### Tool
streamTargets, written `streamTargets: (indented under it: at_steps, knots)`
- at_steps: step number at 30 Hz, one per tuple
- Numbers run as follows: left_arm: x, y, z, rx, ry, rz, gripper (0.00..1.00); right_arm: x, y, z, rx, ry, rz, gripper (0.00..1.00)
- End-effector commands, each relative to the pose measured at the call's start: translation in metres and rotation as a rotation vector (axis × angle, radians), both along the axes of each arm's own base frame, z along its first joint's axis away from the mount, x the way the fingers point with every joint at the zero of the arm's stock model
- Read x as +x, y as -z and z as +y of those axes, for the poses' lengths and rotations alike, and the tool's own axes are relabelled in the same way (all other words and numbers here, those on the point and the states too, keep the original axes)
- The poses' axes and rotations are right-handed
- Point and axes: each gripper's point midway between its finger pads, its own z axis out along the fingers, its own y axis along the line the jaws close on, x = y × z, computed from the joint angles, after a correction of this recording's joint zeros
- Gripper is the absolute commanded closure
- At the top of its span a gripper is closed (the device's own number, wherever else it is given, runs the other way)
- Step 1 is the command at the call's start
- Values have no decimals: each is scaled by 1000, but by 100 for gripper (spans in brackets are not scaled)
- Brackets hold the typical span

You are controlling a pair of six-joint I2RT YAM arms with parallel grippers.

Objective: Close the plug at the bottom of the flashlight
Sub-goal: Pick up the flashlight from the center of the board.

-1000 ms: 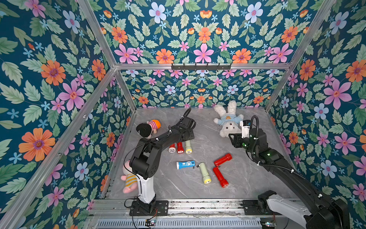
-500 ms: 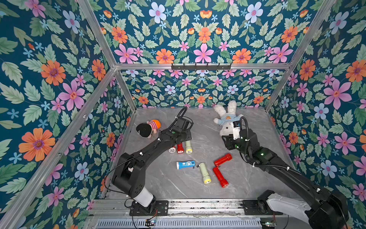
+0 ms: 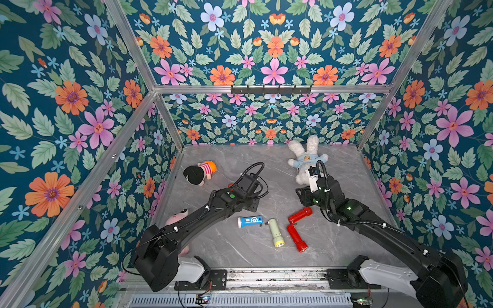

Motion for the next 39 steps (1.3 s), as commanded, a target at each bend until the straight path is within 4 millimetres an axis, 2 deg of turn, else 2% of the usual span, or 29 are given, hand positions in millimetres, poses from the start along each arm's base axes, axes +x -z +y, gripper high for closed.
streamTargets:
  at_steps: [1,5,7,14,20,25,32,39]
  knots:
    - [-13,20,18,144,88,28,50,-3,0,-7,-4,29,6,47]
    - [-21,39,17,173,159,57,50,-6,0,-10,-5,33,3,47]
    - [-26,42,10,157,205,78,49,-7,-1,-11,-5,37,-1,47]
    - [-31,54,8,203,241,142,48,-7,-7,-10,20,35,-7,45]
    - [-42,64,12,347,328,208,49,-9,-10,-8,49,27,2,45]
    - [-50,62,14,380,383,212,48,-8,-10,-13,54,38,-10,44]
    - [-37,59,28,468,363,124,48,-4,-8,-11,89,29,9,44]
    - [-44,68,17,445,437,180,48,-3,-7,-14,99,35,18,44]
